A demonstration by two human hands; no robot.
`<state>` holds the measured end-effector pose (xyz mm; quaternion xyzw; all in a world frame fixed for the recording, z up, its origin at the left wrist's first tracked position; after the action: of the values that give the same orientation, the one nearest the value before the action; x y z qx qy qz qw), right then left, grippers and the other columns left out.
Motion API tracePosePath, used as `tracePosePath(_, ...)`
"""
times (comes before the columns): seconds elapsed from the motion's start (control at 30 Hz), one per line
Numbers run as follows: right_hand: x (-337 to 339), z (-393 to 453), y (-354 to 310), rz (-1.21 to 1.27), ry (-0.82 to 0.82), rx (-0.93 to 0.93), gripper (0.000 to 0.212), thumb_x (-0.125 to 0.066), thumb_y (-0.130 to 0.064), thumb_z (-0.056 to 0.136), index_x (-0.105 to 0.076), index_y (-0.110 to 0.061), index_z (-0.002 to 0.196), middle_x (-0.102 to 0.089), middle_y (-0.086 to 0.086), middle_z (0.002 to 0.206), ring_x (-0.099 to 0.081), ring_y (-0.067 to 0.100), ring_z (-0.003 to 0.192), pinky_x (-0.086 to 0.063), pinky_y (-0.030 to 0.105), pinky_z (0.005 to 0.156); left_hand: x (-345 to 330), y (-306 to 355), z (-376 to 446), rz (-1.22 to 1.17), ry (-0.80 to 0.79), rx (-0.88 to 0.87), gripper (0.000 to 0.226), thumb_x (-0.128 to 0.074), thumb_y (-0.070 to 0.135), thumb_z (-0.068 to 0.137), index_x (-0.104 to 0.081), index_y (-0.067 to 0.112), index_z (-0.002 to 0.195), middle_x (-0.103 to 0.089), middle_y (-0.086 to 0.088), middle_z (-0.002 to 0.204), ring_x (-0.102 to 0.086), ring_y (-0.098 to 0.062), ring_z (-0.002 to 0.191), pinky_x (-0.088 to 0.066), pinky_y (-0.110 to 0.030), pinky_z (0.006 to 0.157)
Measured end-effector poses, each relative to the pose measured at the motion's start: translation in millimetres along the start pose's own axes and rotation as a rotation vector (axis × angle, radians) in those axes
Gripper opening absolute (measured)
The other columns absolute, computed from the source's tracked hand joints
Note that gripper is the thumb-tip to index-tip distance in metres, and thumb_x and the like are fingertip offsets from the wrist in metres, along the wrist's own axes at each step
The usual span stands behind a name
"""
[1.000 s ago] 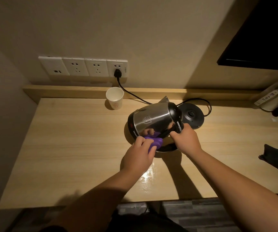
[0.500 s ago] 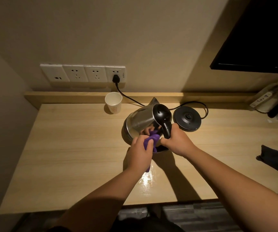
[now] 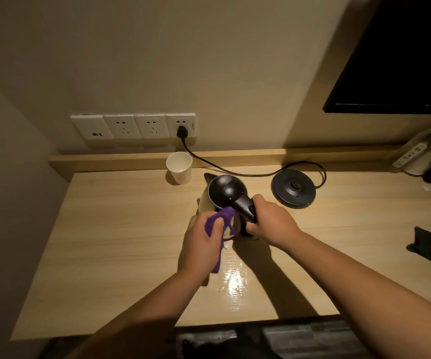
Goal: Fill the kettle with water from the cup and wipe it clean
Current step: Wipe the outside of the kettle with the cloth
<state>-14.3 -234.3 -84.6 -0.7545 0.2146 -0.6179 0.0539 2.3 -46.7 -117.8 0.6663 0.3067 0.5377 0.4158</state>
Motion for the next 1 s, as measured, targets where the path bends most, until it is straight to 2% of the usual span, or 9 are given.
tracePosePath(0.2,7,3,4,-0.022,-0.033,0.018,0.037,-0.068,-0.028,0.08,-0.044,-0.016,0.106,-0.061,0.007,0.089,-0.06,0.03,0.075,-0.052,0.041,0.063,41,17,4,0.09,0.034,-0.146,0.026,-0.053,0.04,0.093,-0.054,0.032,0.118,-0.05,0.013,0.11,-0.052,-0.001,0.096,-0.039,-0.006,0.07)
tracePosePath(0.3,10,3,9,0.06,-0.074,0.021,0.037,-0.07,-0.025,0.08,-0.048,-0.016,0.109,-0.063,0.008,0.093,-0.061,0.029,0.08,-0.055,0.046,0.071,41,39,15,0.329,-0.043,-0.397,0.03,-0.057,0.036,0.093,-0.057,0.027,0.121,-0.05,0.009,0.111,-0.051,-0.004,0.092,-0.043,-0.017,0.074)
tracePosePath(0.4,15,4,14,0.125,-0.111,0.046,0.036,-0.072,-0.023,0.08,-0.049,-0.019,0.108,-0.064,0.006,0.093,-0.061,0.024,0.079,-0.056,0.042,0.072,33,60,33,0.705,-0.126,-0.771,0.028,-0.059,0.036,0.091,-0.061,0.023,0.117,-0.056,-0.001,0.107,-0.054,-0.015,0.089,-0.046,-0.027,0.07)
tracePosePath(0.5,17,3,15,0.144,-0.141,0.067,0.035,-0.072,-0.022,0.079,-0.05,-0.022,0.106,-0.064,0.005,0.093,-0.059,0.022,0.079,-0.051,0.035,0.068,25,72,53,0.891,-0.232,-0.912,0.028,-0.052,0.039,0.095,-0.06,0.023,0.117,-0.056,-0.005,0.108,-0.053,-0.019,0.091,-0.048,-0.033,0.072)
tracePosePath(0.63,12,2,10,0.124,-0.162,0.123,0.036,-0.071,-0.019,0.08,-0.055,-0.02,0.112,-0.065,0.005,0.097,-0.059,0.023,0.082,-0.049,0.032,0.069,8,89,85,1.039,-0.261,-0.744,0.028,-0.047,0.044,0.096,-0.061,0.026,0.114,-0.052,-0.001,0.101,-0.051,-0.017,0.086,-0.043,-0.032,0.064)
tracePosePath(0.7,9,3,7,0.054,-0.14,0.155,0.03,-0.069,-0.02,0.082,-0.051,-0.021,0.105,-0.063,0.004,0.097,-0.058,0.024,0.083,-0.047,0.034,0.069,4,93,105,1.077,-0.37,-0.588,0.029,-0.044,0.042,0.096,-0.061,0.027,0.113,-0.05,0.002,0.097,-0.05,-0.016,0.082,-0.036,-0.03,0.057)
tracePosePath(0.8,8,4,7,-0.014,-0.092,0.169,0.027,-0.068,-0.021,0.083,-0.047,-0.023,0.099,-0.062,0.004,0.098,-0.058,0.025,0.084,-0.049,0.036,0.07,19,80,132,1.068,-0.486,-0.372,0.027,-0.045,0.04,0.095,-0.062,0.025,0.111,-0.056,0.001,0.1,-0.054,-0.018,0.084,-0.041,-0.032,0.061)
tracePosePath(0.93,6,5,12,-0.027,-0.05,0.172,0.028,-0.068,-0.02,0.082,-0.043,-0.027,0.092,-0.059,0.001,0.091,-0.056,0.022,0.077,-0.038,0.03,0.061,59,45,133,0.749,-0.353,-0.217,0.023,-0.048,0.039,0.096,-0.062,0.027,0.11,-0.058,0.005,0.095,-0.055,-0.014,0.082,-0.041,-0.031,0.064)
tracePosePath(1.0,10,5,18,-0.027,-0.048,0.16,0.026,-0.069,-0.02,0.082,-0.045,-0.026,0.092,-0.059,0.0,0.09,-0.057,0.022,0.077,-0.043,0.032,0.061,79,35,121,0.5,-0.308,-0.141,0.021,-0.047,0.043,0.096,-0.061,0.033,0.109,-0.062,0.009,0.094,-0.058,-0.012,0.082,-0.041,-0.029,0.063)
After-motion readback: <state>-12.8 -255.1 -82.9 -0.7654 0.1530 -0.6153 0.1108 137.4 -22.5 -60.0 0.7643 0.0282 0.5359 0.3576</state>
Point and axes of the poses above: each hand's wrist, its own z-axis towards the middle knuckle, its own x-axis out of the back of the hand, y = z × x, the point moved 1 cm from there along z, towards the middle knuckle
